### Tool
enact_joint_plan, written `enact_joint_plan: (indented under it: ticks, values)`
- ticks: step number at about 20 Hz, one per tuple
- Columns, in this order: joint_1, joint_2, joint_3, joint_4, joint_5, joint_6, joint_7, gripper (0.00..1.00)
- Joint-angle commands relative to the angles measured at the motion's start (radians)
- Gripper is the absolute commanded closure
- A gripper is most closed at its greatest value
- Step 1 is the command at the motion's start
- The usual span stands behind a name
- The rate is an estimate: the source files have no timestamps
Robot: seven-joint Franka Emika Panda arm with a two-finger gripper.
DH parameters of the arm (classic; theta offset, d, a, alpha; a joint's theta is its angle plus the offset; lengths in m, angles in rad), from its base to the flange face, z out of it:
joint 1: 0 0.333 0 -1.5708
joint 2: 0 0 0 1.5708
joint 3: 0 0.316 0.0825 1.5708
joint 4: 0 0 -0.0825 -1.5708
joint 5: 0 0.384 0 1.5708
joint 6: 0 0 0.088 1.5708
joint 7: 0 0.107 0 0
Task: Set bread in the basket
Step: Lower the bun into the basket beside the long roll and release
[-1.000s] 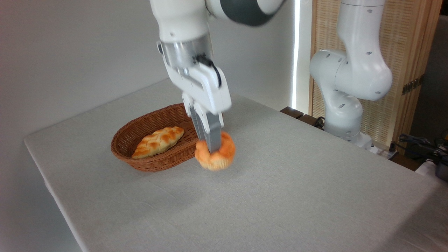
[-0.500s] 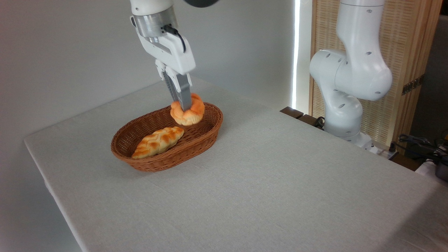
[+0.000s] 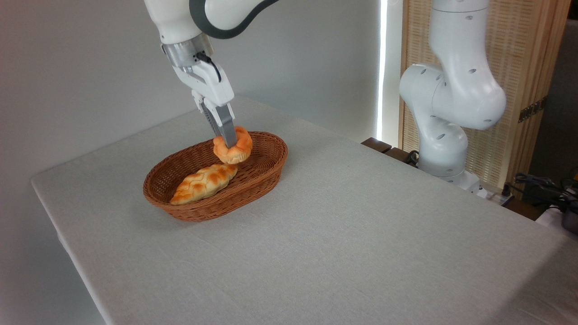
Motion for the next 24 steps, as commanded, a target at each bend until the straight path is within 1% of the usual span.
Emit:
enact_joint_plan:
  ticks: [1,5,6,8,9,11,12,14,16,17,18,19,21,22,23,24]
  values:
    - [0.004,-0.006,0.001,-0.017,0.04,0.008,-0.004,0.17]
    - [0.004,-0.006,-0.002,-0.044,0.069,0.008,-0.004,0.15]
    - [0.002,-0.006,-0.013,-0.06,0.084,0.008,-0.004,0.15]
    - [0.002,-0.006,-0.026,-0.072,0.097,0.008,-0.005,0.13]
    - [0.002,-0.006,-0.03,-0.072,0.097,0.008,-0.007,0.11]
    - [0.002,-0.005,-0.03,-0.072,0.098,0.008,-0.007,0.1]
    - [0.002,-0.006,-0.03,-0.071,0.098,0.009,-0.008,0.08]
    - [0.004,-0.011,-0.028,-0.068,0.098,0.02,-0.008,0.0]
    - [0.004,-0.017,-0.022,-0.058,0.095,0.029,-0.01,0.0]
    - [0.007,-0.018,-0.019,-0.036,0.094,0.029,-0.01,0.0]
    - [0.021,-0.018,-0.013,-0.003,0.094,0.029,-0.008,0.0]
    - [0.05,-0.018,-0.007,0.029,0.092,0.029,0.001,0.0]
    - [0.07,-0.018,0.001,0.078,0.097,0.026,0.013,0.0]
    - [0.074,-0.02,0.015,0.093,0.097,0.023,0.024,0.0]
    - [0.076,-0.02,0.065,0.127,0.088,0.008,0.062,0.0]
    - [0.074,-0.021,0.09,0.142,0.082,-0.002,0.09,0.0]
